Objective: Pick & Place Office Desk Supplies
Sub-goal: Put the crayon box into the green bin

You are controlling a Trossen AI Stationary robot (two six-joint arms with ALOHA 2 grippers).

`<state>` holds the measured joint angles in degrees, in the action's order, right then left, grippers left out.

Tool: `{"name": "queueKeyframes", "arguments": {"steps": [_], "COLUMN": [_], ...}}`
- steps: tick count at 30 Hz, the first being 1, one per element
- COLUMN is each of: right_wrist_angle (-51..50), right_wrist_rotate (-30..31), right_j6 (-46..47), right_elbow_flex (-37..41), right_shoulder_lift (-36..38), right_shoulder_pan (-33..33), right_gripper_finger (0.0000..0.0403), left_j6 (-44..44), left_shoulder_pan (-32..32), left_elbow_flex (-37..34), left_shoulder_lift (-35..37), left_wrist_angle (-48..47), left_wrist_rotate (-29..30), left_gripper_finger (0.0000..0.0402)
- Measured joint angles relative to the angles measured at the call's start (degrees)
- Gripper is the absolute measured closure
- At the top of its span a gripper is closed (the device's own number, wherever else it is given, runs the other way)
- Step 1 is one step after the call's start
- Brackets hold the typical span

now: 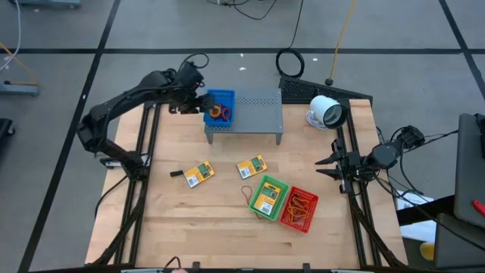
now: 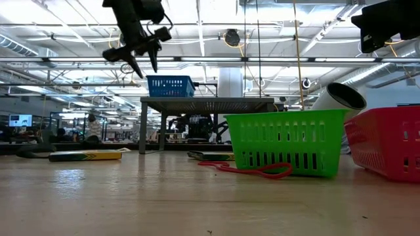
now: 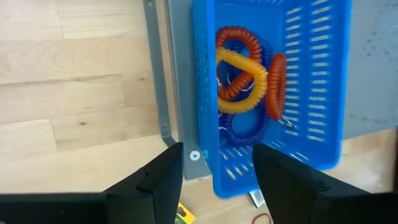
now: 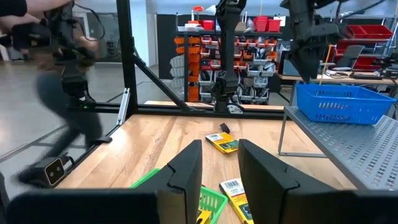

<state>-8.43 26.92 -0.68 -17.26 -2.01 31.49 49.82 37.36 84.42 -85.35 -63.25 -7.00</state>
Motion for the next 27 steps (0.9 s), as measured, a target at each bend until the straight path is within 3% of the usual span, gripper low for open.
{"name": "queueKeyframes", "arguments": {"steps": [10, 18, 27], "right_wrist_angle": [0.0, 0.0, 0.0], "right_wrist_rotate": [-0.02, 0.0, -0.01], "right_j6": [0.01, -0.01, -0.01], "right_elbow_flex": [0.0, 0.0, 0.01], "right_shoulder_lift": [0.0, 0.01, 0.0], "right_shoulder_pan": [0.0, 0.01, -0.01], "right_gripper_finger": [0.0308, 0.0307, 0.0307], "left_j6": [-0.11, -3.6, -9.47], "left_shoulder_pan": [-3.85, -16.18, -28.64], "left_elbow_flex": [0.01, 0.07, 0.04], "left_shoulder_lift": [9.4, 16.05, 14.24], "left_wrist_angle": [2.89, 10.24, 16.51], "left_wrist_rotate": [0.24, 6.2, 7.58], "left_gripper_finger": [0.0204, 0.0202, 0.021]}}
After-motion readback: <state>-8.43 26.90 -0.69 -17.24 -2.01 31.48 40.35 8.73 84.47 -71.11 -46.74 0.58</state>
